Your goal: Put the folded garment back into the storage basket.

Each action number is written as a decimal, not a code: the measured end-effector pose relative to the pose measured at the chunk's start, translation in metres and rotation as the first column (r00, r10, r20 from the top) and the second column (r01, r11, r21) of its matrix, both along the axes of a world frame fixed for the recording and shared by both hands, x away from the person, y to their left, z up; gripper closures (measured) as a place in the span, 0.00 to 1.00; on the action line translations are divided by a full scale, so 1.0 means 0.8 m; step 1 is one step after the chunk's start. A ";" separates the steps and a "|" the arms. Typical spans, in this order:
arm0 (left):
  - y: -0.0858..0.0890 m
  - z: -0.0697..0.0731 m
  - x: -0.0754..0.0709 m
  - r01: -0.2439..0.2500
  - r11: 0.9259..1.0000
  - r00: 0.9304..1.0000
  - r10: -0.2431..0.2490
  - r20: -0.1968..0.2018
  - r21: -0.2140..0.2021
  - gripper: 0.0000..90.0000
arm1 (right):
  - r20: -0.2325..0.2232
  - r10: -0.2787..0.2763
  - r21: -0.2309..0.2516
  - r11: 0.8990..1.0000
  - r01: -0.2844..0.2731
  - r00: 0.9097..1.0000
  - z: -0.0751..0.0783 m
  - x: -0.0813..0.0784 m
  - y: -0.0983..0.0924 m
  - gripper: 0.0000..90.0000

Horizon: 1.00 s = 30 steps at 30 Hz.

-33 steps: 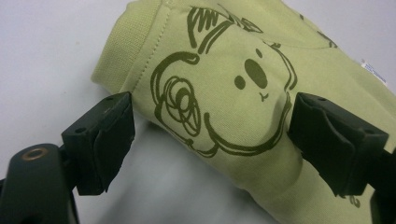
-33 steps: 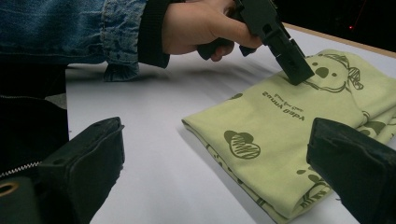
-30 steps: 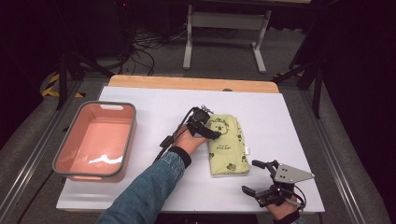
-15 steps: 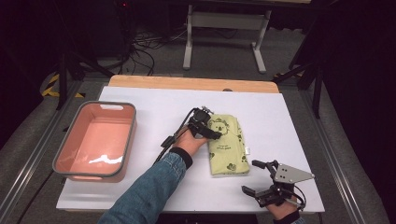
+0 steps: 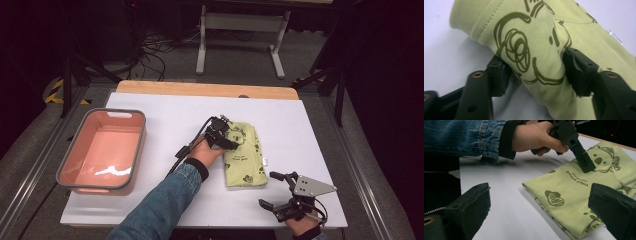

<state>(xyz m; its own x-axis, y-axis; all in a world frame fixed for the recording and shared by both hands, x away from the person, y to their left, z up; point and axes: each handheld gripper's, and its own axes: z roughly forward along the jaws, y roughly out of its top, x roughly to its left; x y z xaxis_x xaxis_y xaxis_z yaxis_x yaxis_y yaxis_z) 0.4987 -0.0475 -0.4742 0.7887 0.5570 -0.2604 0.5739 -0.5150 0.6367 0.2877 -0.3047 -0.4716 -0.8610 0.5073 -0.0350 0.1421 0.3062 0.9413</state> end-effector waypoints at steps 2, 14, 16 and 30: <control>-0.001 0.001 -0.001 0.009 1.000 1.000 -0.009 -0.014 -0.001 0.57 | -0.001 0.001 0.001 1.000 -0.001 1.000 0.000 0.000 0.000 0.05; -0.004 0.003 -0.001 0.027 1.000 0.998 -0.027 -0.052 -0.011 0.72 | -0.002 0.000 -0.001 1.000 0.000 1.000 0.000 0.000 0.000 0.05; -0.005 0.003 -0.002 0.029 1.000 0.998 -0.029 -0.049 -0.006 0.72 | -0.002 0.002 0.001 1.000 -0.002 1.000 0.000 0.000 0.000 0.05; -0.005 0.009 -0.003 0.030 1.000 0.999 -0.030 -0.039 -0.001 0.74 | -0.001 -0.001 0.000 1.000 0.001 1.000 0.000 0.000 -0.001 0.05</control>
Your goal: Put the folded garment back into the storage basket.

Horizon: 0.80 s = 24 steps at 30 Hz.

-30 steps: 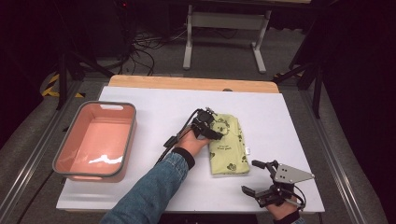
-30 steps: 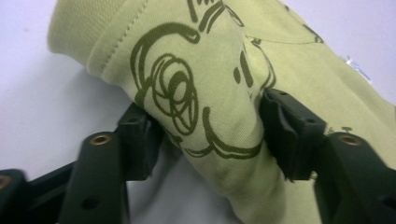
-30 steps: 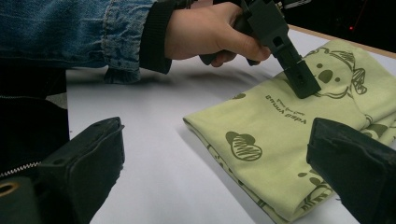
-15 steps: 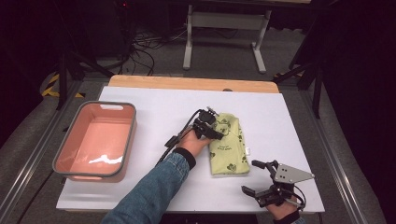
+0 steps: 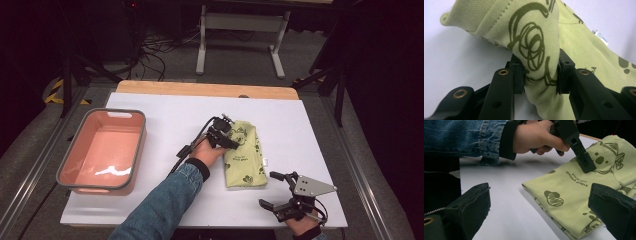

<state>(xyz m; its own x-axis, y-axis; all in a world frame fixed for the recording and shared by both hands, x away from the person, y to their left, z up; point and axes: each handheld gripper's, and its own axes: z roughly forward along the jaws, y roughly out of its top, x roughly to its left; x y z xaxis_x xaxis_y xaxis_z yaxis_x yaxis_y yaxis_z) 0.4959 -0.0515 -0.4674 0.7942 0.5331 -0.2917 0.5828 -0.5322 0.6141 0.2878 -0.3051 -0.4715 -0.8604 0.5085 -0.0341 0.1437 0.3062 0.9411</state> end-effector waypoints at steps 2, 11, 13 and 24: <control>0.000 0.001 -0.001 -0.001 1.000 1.000 0.001 0.001 0.001 0.75 | 0.000 0.000 0.000 1.000 0.000 1.000 0.000 0.000 0.000 0.05; 0.000 0.012 -0.006 0.007 1.000 1.000 -0.006 0.030 -0.014 0.75 | 0.003 0.001 0.005 1.000 -0.001 1.000 0.000 0.000 0.000 0.05; 0.000 0.016 -0.007 0.011 1.000 0.999 -0.011 0.040 -0.020 0.75 | 0.004 0.001 0.006 1.000 -0.001 1.000 0.000 0.000 0.000 0.05; -0.004 0.047 -0.021 0.050 0.998 0.992 -0.047 0.118 -0.024 0.75 | 0.008 0.000 0.008 1.000 0.000 1.000 0.001 -0.001 -0.001 0.05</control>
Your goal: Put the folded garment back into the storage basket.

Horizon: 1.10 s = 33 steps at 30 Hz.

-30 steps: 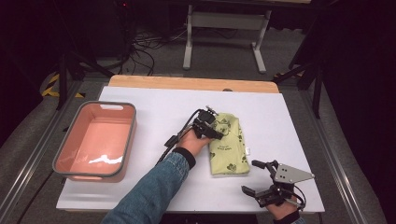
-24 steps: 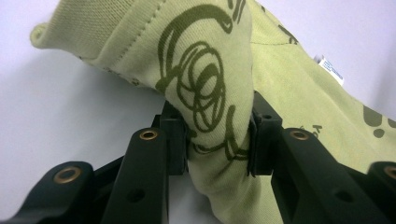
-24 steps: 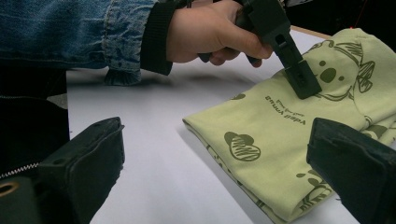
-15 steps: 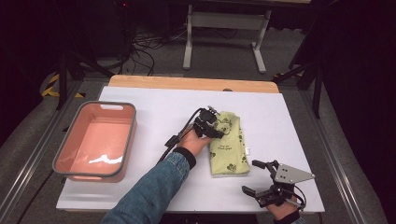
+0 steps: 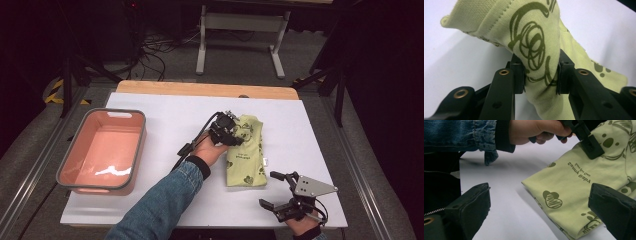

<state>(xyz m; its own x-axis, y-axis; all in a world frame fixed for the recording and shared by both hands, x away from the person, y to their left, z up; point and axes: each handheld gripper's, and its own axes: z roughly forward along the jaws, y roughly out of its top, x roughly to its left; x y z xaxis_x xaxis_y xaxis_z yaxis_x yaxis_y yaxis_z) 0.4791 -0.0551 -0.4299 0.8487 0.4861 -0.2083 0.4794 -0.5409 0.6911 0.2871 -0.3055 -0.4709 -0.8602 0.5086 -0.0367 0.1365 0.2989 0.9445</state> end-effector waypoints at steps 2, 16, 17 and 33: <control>0.000 0.005 -0.002 0.010 1.000 1.000 -0.010 0.011 -0.009 0.75 | 0.000 0.001 0.001 1.000 -0.001 1.000 0.000 0.000 0.000 0.05; 0.009 0.043 -0.020 0.047 0.999 0.995 -0.045 0.092 -0.023 0.75 | 0.000 0.001 0.000 1.000 -0.001 1.000 0.000 0.000 0.000 0.05; 0.010 0.046 -0.021 0.047 0.999 0.995 -0.044 0.094 -0.024 0.75 | 0.001 0.002 0.001 1.000 -0.002 1.000 0.000 0.000 0.000 0.05; 0.034 0.081 -0.041 0.092 0.996 0.983 -0.088 0.161 -0.021 0.75 | 0.000 0.002 0.005 1.000 -0.002 1.000 0.000 0.000 0.000 0.05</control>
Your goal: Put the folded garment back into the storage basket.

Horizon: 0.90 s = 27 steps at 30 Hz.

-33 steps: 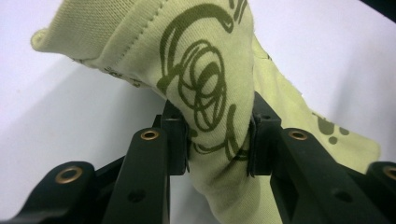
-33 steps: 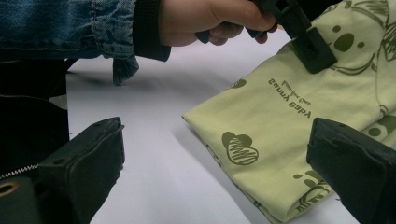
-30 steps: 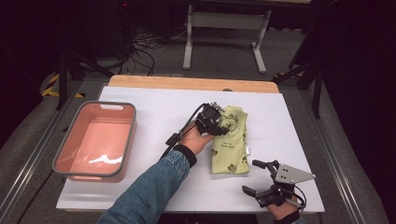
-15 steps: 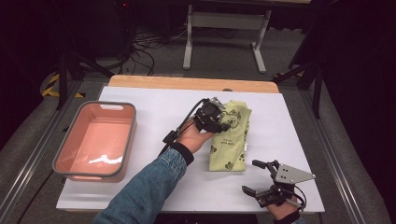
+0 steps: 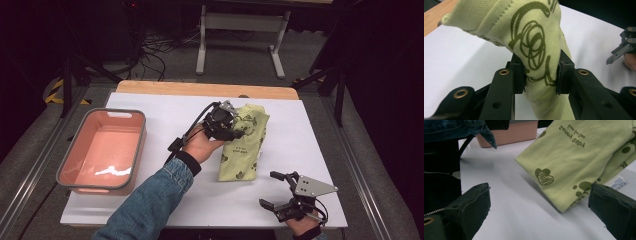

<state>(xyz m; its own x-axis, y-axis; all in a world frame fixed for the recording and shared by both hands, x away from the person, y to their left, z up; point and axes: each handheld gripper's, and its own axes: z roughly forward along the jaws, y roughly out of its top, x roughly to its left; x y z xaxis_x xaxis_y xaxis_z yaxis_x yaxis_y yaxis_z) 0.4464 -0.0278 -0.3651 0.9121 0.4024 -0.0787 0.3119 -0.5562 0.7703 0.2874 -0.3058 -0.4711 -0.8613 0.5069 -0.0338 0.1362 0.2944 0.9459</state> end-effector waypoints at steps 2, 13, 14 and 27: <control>0.004 0.003 -0.003 -0.002 1.000 1.000 0.002 0.007 -0.006 0.75 | -0.001 0.001 -0.003 1.000 -0.001 1.000 0.000 0.000 0.000 0.05; 0.027 0.027 -0.022 0.018 1.000 0.999 -0.017 0.034 -0.019 0.75 | -0.003 -0.003 -0.006 1.000 0.003 1.000 0.000 0.000 0.001 0.05; 0.028 0.028 -0.023 0.021 1.000 0.999 -0.021 0.035 -0.019 0.75 | -0.003 -0.003 -0.006 1.000 0.003 1.000 0.000 0.000 0.001 0.05; 0.047 0.048 -0.045 0.032 0.999 0.996 -0.034 0.081 0.022 0.75 | -0.003 -0.005 -0.007 1.000 0.005 1.000 0.000 0.000 0.001 0.05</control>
